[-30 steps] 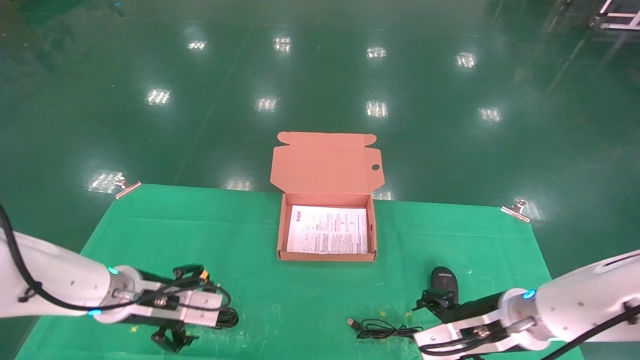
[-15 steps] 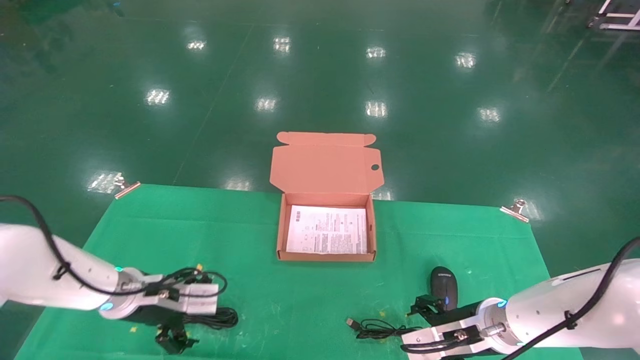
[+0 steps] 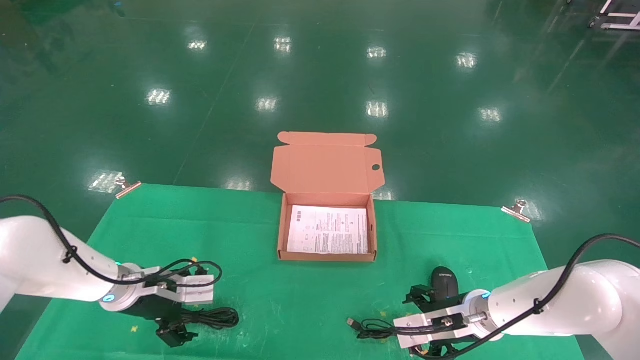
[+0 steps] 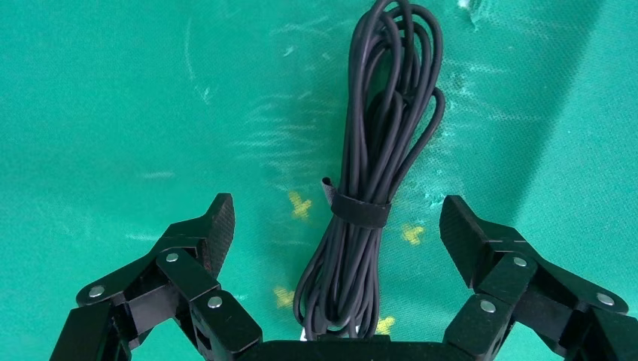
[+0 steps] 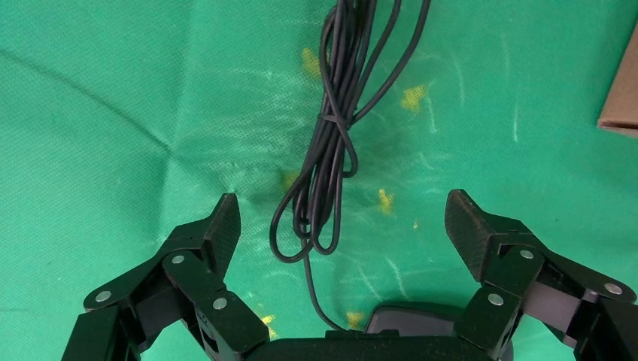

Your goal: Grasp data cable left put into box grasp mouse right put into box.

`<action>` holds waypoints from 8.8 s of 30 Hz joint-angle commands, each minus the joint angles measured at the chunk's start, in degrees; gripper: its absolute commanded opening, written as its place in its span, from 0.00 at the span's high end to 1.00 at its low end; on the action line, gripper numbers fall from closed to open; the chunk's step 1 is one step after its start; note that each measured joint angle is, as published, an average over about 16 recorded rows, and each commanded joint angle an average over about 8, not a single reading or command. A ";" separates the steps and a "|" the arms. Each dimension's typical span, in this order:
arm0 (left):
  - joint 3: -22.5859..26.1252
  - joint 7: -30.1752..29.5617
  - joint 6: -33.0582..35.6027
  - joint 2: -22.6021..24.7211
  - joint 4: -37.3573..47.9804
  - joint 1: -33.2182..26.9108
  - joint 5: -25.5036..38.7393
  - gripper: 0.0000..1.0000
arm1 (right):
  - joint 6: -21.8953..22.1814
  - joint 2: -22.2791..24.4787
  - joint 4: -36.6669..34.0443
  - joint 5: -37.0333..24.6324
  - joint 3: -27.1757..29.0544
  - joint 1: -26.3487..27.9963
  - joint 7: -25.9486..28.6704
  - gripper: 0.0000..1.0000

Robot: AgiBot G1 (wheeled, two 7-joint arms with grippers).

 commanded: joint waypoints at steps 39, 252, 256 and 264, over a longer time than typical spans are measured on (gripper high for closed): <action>-0.06 0.17 -0.07 0.01 0.11 -0.03 -0.11 1.00 | 0.22 -0.12 -0.20 0.16 0.13 0.05 -0.06 1.00; 5.39 -10.80 -31.95 5.34 -15.30 -6.56 -12.47 0.00 | 10.47 12.46 7.25 30.15 7.77 16.69 6.79 0.00; 2.41 -10.35 -27.55 2.47 -17.18 -4.26 -17.90 0.00 | 7.37 13.38 8.29 33.54 10.64 13.98 7.27 0.00; -3.52 -9.46 -18.81 -3.26 -20.92 0.31 -28.72 0.00 | 1.19 15.21 10.36 40.28 16.36 8.56 8.22 0.00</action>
